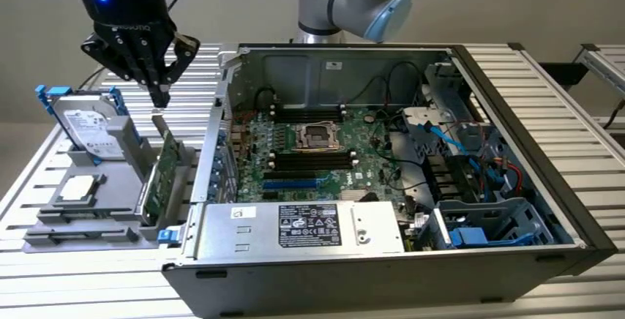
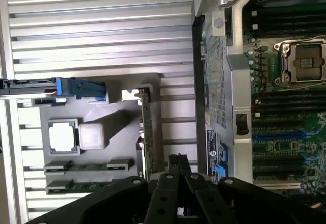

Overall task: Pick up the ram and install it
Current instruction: 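Reach for the ram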

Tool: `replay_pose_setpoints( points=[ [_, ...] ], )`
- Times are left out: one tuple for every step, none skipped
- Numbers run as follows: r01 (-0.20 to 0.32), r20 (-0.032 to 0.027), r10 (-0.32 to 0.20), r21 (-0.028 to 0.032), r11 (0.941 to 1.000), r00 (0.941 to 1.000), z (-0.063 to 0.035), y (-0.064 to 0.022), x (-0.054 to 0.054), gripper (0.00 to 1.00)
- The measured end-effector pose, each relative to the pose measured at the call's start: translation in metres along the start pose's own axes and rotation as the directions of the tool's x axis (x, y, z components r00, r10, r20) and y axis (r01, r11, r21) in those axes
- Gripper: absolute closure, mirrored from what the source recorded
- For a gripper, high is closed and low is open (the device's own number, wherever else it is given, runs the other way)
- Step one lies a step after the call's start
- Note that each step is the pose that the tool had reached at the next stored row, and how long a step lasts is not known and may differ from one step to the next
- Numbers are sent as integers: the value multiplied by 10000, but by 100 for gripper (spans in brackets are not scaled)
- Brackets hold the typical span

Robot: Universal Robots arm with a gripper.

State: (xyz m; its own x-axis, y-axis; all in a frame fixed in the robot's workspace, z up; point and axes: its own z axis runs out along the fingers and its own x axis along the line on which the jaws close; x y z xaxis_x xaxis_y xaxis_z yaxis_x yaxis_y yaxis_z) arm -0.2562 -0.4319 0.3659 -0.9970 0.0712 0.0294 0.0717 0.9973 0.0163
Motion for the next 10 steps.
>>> replay_pose_setpoints(
  points=[
    [-1,0,1,0,10000,10000,13,-12,45,89],
    [-1,0,1,-1,10000,10000,26,-25,92,89],
    [0,0,0,-1,10000,10000,37,-37,137,89],
    [1,0,-1,0,10000,10000,47,-49,181,89],
    [0,0,0,0,10000,10000,56,-62,225,89],
    [0,0,0,0,10000,10000,65,-74,269,89],
    [0,-1,0,0,10000,10000,73,-86,313,89],
    [-1,-1,1,0,10000,10000,81,-98,357,89],
    [0,0,0,0,10000,10000,89,-109,401,89],
    [1,0,-1,-1,10000,10000,97,-121,448,89]
  ],
)
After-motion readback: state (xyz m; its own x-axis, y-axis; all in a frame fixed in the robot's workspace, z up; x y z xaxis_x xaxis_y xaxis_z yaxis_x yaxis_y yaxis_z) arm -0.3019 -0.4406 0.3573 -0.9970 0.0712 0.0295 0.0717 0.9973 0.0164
